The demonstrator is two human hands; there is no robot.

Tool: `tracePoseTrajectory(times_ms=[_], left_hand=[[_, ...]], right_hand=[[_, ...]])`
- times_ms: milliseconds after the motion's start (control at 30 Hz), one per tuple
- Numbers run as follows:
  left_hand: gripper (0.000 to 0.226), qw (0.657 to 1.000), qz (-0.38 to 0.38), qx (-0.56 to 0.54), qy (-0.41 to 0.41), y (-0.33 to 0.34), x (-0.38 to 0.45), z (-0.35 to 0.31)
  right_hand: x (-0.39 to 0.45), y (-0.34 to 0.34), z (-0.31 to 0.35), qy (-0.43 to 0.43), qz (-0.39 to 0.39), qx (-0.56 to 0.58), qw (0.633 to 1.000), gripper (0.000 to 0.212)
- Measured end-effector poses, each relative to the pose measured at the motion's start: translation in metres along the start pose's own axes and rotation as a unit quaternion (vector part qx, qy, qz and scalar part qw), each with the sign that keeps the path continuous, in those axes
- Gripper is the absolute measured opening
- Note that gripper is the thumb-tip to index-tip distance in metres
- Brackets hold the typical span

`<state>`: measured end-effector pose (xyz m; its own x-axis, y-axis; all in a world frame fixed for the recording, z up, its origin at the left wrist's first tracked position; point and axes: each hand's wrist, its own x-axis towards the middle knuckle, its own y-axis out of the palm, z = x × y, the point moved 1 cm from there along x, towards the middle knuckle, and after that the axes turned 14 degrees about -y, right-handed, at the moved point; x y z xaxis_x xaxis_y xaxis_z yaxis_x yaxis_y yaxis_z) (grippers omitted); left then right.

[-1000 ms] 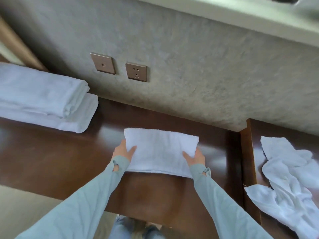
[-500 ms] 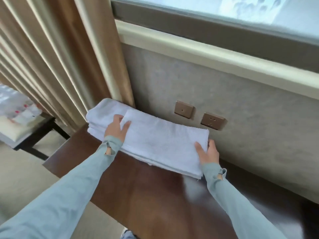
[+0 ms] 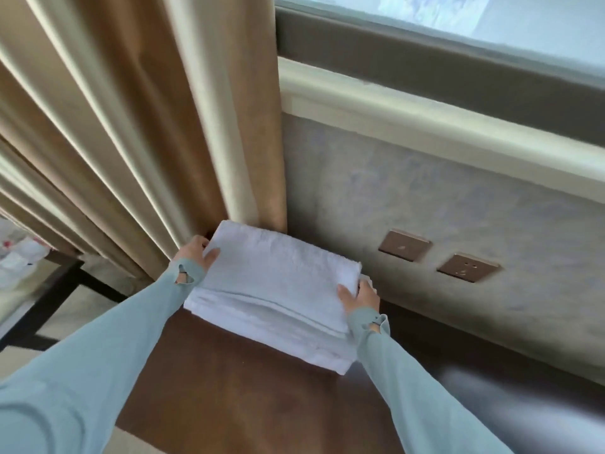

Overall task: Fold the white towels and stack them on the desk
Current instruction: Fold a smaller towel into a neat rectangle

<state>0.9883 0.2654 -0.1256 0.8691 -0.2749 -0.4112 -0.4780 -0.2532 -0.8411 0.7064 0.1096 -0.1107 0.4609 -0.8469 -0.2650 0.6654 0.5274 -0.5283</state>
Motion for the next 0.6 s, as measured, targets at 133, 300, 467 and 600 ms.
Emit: tracePoseTrajectory(times_ms=[133,300,467,600], left_hand=[[0.039,1.0,-0.008,-0.02,0.014,0.011,0.0,0.013],[0.036,0.994,-0.046,-0.037,0.094,0.01,-0.009,0.023],[0.041,0.991,-0.064,0.028,0.116,0.007,-0.01,0.007],[0.045,0.997,-0.008,0.048,0.057,0.007,-0.01,0.008]], right_hand=[[-0.003,0.005,-0.003,-0.025,-0.017,-0.027,0.999,0.043],[-0.017,0.009,-0.013,-0.044,-0.012,-0.077,0.996,0.033],[-0.021,0.005,-0.016,-0.049,-0.01,-0.111,0.993,0.038],[-0.019,0.003,-0.014,-0.011,0.026,-0.171,0.985,0.04]])
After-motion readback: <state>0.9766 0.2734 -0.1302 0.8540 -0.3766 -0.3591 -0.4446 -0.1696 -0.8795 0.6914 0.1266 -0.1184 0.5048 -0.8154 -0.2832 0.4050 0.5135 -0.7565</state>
